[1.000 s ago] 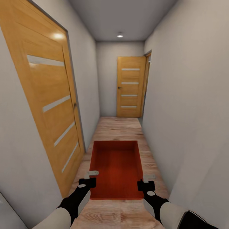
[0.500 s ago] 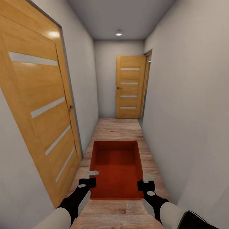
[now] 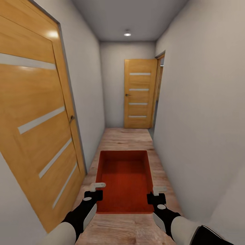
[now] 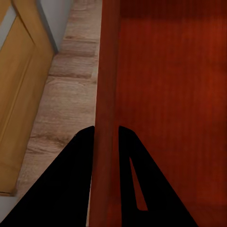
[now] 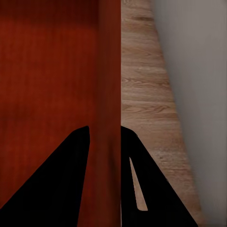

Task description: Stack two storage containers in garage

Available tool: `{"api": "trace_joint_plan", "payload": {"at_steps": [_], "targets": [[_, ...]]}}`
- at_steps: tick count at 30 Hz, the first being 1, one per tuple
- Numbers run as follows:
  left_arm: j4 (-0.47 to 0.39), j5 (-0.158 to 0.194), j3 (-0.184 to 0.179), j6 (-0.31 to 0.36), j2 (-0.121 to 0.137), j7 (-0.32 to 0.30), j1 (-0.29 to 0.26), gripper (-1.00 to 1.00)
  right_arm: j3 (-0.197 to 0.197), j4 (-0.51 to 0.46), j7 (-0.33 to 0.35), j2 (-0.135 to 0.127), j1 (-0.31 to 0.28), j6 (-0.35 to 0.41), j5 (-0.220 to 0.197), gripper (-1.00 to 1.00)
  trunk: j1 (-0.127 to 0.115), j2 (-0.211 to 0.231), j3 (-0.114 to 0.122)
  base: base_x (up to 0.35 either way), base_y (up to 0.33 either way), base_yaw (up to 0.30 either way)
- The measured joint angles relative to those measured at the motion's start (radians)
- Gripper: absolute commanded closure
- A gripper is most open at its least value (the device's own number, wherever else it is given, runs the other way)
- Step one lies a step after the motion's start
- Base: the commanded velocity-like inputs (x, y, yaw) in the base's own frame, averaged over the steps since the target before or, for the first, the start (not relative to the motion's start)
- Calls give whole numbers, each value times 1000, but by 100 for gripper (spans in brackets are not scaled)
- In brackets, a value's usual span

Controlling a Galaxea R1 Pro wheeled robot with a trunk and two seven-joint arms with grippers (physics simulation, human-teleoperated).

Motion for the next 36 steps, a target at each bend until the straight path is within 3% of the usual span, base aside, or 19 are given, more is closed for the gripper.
{"api": "trace_joint_plan", "payload": {"at_steps": [36], "targets": [[0, 0, 0, 0, 0, 0, 0, 100, 0, 0, 0, 0, 0, 0, 0, 100, 0, 0, 0, 322, 0, 0]]}}
